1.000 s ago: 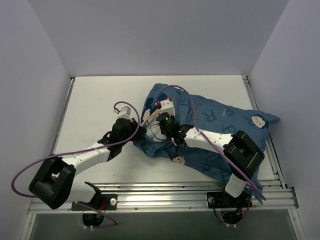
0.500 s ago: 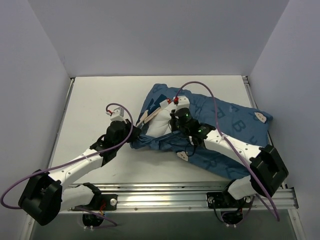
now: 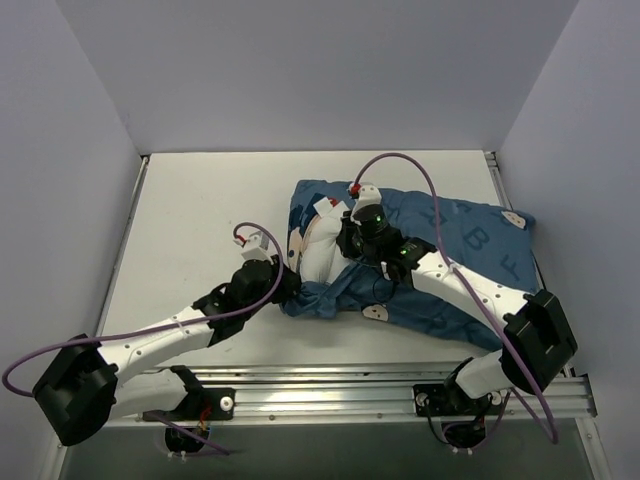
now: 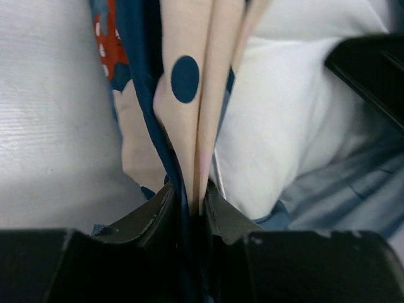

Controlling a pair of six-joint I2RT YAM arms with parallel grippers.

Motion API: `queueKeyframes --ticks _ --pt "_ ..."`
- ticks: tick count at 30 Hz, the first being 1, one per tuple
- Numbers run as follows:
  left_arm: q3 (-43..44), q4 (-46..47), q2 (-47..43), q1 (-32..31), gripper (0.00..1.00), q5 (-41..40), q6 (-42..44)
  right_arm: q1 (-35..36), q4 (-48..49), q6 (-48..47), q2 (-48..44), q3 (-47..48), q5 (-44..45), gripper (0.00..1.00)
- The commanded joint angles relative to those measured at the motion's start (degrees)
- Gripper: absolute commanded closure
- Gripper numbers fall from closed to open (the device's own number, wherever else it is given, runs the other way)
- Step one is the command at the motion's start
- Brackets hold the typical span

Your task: Remove the pillowcase from the pillow

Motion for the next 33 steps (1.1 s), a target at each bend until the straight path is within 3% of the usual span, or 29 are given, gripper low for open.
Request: queueKeyframes --ticks 1,8,11,16,21,27,33 --pt "2.66 -3.28 -2.27 -4.29 0.70 -3.34 -1.39 -1.05 7.60 2.48 1.49 4.12 -0.33 1.00" --pt "0.29 -4.61 0.19 -6.23 0.67 -5.54 -3.50 -1.49 4.18 3.71 1.85 12.03 -0.60 1.00" --pt "0.55 -5.48 1.50 -7.28 0.61 -9.23 -2.80 -1.58 2.16 4.76 2.29 14.93 -2.61 1.00" --pt "0.29 -10.05 3.35 -7.20 0.60 -19.40 -6.57 -1.58 0.48 6.87 0.36 16.44 -8.77 1.00" --pt "-1.64 -8.74 2.65 -7.28 0.58 -21.11 -8.08 -1.84 -4.69 6.09 -3.07 18.10 -5.80 1.00" --pt "-7.00 10.83 -5.43 -10.71 0.48 -15.67 2.01 -2.72 -4.53 7.05 -1.06 18.99 -1.66 1.00" --pt "-7.62 14.11 -6.24 -11.33 0.45 -12.05 7.22 -2.72 -2.86 8.81 3.07 23.20 -1.57 1.00"
